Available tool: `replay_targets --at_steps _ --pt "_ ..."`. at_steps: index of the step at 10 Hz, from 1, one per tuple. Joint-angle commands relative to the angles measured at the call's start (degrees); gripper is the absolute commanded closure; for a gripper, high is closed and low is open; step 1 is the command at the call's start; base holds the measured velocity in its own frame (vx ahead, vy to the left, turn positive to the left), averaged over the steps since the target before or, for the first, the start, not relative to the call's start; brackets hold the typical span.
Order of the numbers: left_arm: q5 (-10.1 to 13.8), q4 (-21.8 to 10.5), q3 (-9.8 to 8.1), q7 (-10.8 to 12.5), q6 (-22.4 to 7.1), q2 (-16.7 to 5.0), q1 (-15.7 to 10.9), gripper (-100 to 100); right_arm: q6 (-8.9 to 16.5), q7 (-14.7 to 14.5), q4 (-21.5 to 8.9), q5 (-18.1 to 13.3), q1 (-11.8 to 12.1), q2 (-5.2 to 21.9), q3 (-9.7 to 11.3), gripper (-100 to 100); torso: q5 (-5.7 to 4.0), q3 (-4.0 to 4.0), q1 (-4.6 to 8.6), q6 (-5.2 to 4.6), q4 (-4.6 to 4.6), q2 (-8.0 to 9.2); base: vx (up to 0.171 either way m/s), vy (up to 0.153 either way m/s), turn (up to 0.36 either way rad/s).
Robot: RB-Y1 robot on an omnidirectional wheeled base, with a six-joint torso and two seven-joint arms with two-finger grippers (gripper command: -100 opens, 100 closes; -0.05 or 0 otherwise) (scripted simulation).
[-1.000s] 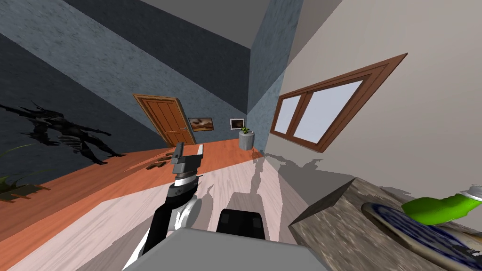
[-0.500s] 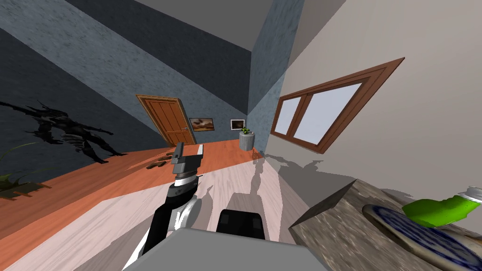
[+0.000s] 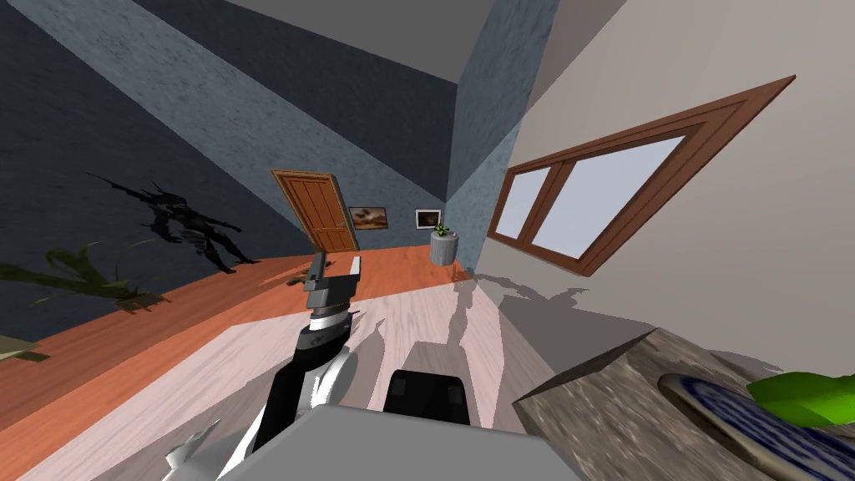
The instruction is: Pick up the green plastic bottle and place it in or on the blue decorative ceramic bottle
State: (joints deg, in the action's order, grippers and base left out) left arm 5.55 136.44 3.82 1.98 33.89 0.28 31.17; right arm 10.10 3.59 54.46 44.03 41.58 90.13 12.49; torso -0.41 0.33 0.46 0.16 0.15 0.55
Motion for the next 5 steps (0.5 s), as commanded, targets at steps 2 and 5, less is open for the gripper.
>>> replay_targets --at_steps 2,5 --pt "0.00 0.00 0.00 0.00 0.00 0.00 -0.01 0 4.02 3.36 2.14 3.72 -0.92 4.11 3.37 -100 0.01 0.00 -0.03 0.08 -0.01 0.02 -0.210 -0.032 0.246" --pt "0.00 0.00 0.00 0.00 0.00 0.00 0.00 0 7.26 6.16 3.56 7.80 -2.52 8.08 7.57 -100 -0.02 0.18 0.02 -0.03 0.08 0.27 -0.242 -0.025 0.190"
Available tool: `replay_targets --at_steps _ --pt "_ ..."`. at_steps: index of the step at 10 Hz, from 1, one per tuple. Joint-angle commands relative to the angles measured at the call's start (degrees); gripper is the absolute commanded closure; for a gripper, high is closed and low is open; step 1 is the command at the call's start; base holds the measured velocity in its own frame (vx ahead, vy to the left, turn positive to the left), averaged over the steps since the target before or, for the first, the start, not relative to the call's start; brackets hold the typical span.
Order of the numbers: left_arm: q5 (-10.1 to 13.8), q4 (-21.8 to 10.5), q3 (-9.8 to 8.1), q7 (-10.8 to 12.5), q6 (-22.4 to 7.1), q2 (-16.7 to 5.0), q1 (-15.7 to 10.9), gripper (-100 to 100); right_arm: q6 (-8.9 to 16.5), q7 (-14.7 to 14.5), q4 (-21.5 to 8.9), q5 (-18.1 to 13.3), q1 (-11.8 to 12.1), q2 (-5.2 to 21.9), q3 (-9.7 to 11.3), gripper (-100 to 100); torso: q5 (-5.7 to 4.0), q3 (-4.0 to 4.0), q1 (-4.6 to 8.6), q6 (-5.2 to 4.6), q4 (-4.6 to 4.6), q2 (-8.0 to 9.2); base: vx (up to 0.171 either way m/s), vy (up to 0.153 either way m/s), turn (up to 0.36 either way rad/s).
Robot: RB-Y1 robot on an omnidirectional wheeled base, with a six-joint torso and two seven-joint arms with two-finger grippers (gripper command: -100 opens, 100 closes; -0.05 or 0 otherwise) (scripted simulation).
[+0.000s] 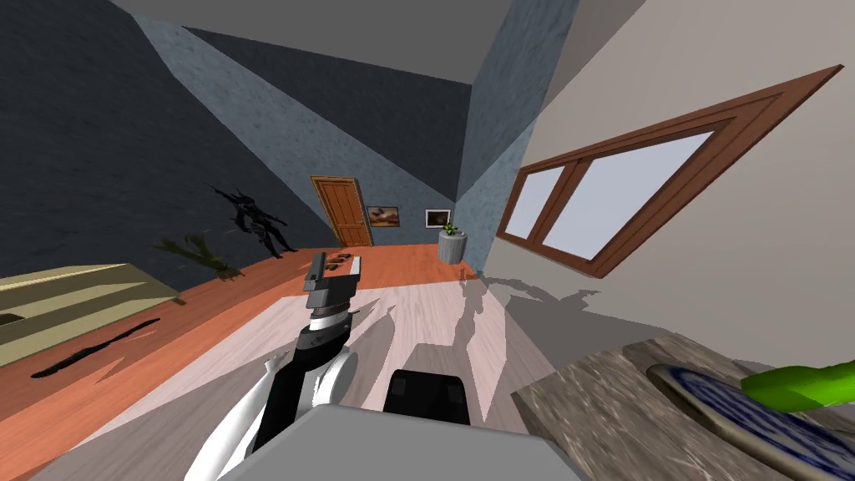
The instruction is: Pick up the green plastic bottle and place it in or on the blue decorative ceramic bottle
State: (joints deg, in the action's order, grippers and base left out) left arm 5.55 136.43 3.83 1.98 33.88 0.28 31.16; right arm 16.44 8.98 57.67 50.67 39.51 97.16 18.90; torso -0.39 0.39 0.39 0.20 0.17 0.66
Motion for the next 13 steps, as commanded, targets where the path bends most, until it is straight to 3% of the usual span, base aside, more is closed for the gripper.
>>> replay_targets --at_steps 1,2,3,5,7,8,13 --pt "0.00 0.00 0.00 0.00 0.00 0.00 0.00 0 2.54 2.18 1.07 2.86 -1.26 2.86 2.86 -100 0.00 0.00 0.00 0.00 0.00 0.00 -0.200 0.017 0.379" --pt "0.00 0.00 0.00 0.00 0.00 0.00 -0.01 0 4.15 3.58 1.78 4.90 -2.06 4.49 4.83 -100 0.02 -0.03 -0.06 0.06 -0.02 -0.04 -0.271 -0.003 0.311" --pt "0.00 0.00 0.00 0.00 0.00 0.00 -0.01 0 4.15 3.58 1.78 5.22 -2.06 5.01 5.42 -100 0.01 0.07 0.00 0.00 0.02 0.14 -0.209 -0.009 0.082" --pt "0.00 0.00 0.00 0.00 0.00 0.00 0.00 0 7.39 6.38 3.21 8.58 -3.66 8.86 9.19 -100 0.00 -0.01 -0.04 -0.01 0.00 -0.02 -0.210 0.026 0.253" --pt "0.00 0.00 -0.01 0.00 0.00 0.00 0.01 0 7.04 6.39 3.26 8.75 -3.38 8.83 9.09 -100 -0.01 -0.02 0.03 -0.09 0.00 -0.07 -0.112 0.009 0.062" --pt "0.00 0.00 -0.01 0.00 0.00 0.00 0.02 0 7.21 6.44 3.28 8.85 -3.42 8.88 9.18 0 -0.03 -0.20 0.09 -0.09 -0.07 -0.38 -0.013 0.002 -0.004" --pt "0.00 0.01 -0.01 0.00 0.01 -0.01 0.03 0 7.20 6.43 3.27 8.84 -3.41 8.87 9.18 0 -0.05 -0.44 0.15 -0.06 -0.18 -0.77 -0.001 0.000 0.000"
